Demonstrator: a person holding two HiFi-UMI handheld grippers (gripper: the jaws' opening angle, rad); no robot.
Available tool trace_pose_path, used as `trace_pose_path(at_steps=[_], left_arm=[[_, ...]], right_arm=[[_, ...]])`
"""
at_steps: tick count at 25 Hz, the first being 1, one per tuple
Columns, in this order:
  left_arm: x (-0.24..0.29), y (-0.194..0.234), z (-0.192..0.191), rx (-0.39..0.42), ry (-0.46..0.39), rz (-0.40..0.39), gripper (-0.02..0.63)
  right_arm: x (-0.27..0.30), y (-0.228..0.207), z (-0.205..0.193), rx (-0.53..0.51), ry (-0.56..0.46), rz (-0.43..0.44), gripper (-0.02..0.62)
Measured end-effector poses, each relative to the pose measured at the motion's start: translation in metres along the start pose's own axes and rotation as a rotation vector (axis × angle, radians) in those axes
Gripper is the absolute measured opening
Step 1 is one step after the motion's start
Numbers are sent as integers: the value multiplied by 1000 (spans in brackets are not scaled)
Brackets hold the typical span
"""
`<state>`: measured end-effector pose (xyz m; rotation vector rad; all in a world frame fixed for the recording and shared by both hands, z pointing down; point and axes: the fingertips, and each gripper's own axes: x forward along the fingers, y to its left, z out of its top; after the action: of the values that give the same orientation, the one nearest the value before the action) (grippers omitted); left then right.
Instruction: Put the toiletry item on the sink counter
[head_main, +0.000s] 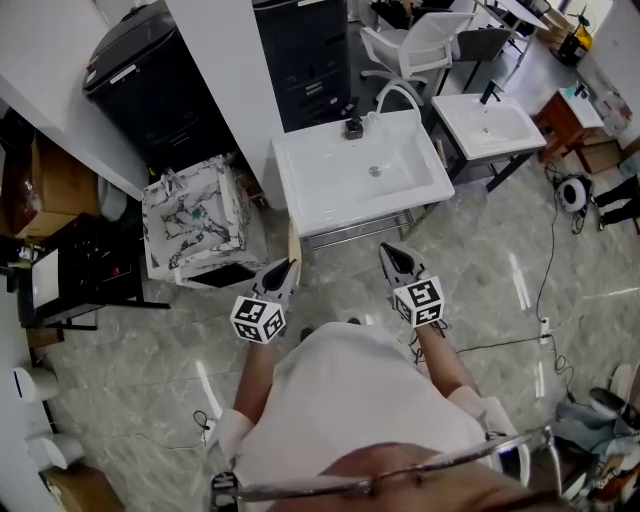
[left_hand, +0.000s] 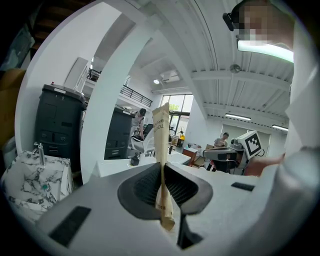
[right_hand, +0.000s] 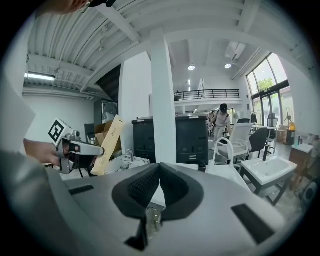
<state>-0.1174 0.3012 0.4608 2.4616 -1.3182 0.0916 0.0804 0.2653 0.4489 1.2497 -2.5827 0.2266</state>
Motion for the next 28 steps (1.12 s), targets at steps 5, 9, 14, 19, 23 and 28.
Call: trace_pose_path(at_steps=[5,9,14,19,23,28], left_arm=[[6,-10,-4,-6,5,18,31],[13,-20,-7,-8,6,34,31],[19,-33,-9,-9,2,61,31],[21,-42,-14,-22,-1,95,31],[22,-42,-19,-34,4,118,31],[26,-39,-20,-36,-3,133,31]], right_arm=[[-3,-10,-3,9,-2,14,6],[-7,-20,-6,13,-1,36,6],[-12,-30,-10,12,2,65,6],[-16,-40,-18,11,9,90,6],[-15,-43,-21,12,5,101,6],[-11,-46,-25,16,11,111,6]])
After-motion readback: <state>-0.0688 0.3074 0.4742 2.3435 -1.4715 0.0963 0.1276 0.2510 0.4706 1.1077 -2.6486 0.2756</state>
